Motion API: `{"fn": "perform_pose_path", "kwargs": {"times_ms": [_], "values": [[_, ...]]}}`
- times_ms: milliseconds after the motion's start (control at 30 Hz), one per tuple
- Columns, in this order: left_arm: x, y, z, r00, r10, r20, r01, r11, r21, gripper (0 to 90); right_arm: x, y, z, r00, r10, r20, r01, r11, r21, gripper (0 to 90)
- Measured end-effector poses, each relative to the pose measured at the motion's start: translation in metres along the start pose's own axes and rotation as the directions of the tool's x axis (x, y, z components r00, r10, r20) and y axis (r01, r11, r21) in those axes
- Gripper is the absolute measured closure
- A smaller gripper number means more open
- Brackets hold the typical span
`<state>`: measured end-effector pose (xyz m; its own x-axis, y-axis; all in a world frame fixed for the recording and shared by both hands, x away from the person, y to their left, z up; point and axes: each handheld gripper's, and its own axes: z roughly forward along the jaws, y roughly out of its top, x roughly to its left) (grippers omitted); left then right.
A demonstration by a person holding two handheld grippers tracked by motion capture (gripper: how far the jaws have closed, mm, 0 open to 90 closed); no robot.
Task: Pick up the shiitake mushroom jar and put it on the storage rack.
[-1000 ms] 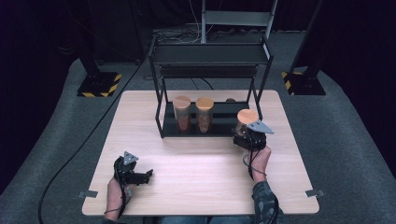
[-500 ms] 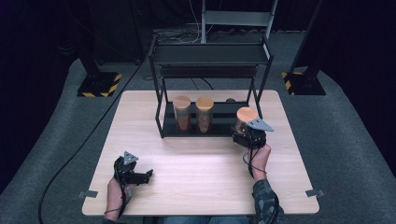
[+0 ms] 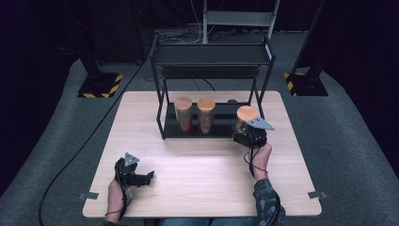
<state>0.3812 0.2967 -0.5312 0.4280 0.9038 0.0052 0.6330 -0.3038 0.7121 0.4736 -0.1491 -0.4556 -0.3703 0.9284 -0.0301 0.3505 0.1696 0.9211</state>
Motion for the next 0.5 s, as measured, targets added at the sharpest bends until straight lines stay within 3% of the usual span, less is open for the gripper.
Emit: {"fn": "perform_pose_path", "kwargs": {"times_ms": [500], "values": [[0.0000, 0.0000, 0.0000, 1.0000, 0.000, 0.000, 0.000, 1.0000, 0.000, 0.2, 0.0002, 0.0052, 0.0065, 1.0000, 0.000, -0.003, 0.000, 1.000, 0.006, 24.6]]}}
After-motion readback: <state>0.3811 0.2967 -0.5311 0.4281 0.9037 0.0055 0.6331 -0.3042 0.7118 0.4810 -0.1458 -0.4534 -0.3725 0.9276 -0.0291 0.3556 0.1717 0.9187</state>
